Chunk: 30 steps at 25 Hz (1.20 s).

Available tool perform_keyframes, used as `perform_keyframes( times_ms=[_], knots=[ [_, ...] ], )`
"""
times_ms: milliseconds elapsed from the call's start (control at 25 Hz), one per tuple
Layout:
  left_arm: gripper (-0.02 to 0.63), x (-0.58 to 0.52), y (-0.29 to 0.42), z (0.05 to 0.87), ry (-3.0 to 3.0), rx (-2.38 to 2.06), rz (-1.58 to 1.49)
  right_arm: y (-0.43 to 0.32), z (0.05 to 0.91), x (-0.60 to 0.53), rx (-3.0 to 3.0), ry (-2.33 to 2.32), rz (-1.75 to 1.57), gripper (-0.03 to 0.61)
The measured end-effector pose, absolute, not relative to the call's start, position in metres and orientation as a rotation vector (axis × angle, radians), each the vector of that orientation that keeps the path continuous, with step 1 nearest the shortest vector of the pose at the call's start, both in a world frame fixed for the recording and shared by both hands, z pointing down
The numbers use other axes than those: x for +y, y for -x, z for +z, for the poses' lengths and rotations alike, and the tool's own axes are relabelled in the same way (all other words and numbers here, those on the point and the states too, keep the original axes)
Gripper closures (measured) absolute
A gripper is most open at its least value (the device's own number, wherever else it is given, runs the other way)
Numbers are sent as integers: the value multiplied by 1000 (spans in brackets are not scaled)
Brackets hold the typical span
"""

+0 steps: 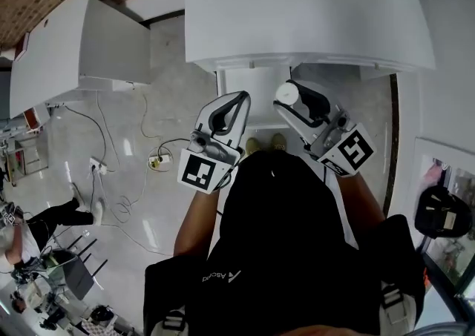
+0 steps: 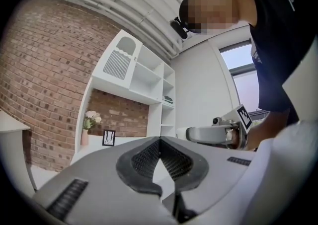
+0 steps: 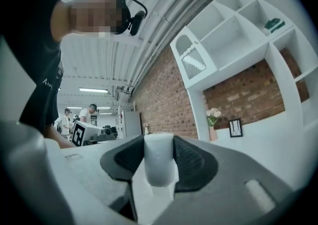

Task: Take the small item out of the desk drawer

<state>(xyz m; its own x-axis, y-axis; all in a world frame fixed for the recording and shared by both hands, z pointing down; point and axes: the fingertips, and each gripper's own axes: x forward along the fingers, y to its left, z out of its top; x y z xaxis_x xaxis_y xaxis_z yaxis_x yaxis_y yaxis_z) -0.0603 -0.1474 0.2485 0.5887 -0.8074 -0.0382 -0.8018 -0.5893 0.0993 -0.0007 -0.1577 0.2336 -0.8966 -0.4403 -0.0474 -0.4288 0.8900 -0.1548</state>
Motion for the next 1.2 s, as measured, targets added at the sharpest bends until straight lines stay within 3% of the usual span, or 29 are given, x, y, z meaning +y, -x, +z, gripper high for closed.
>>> perform_keyframes(
  times_ms=[680, 1200],
  knots=[
    [615, -133, 47, 168, -2824, -1406, -249, -15, 169, -135, 2895, 685, -64, 400],
    [615, -136, 48, 176, -2823, -1415, -222, -14, 169, -137, 2911, 649, -47, 400]
  ],
)
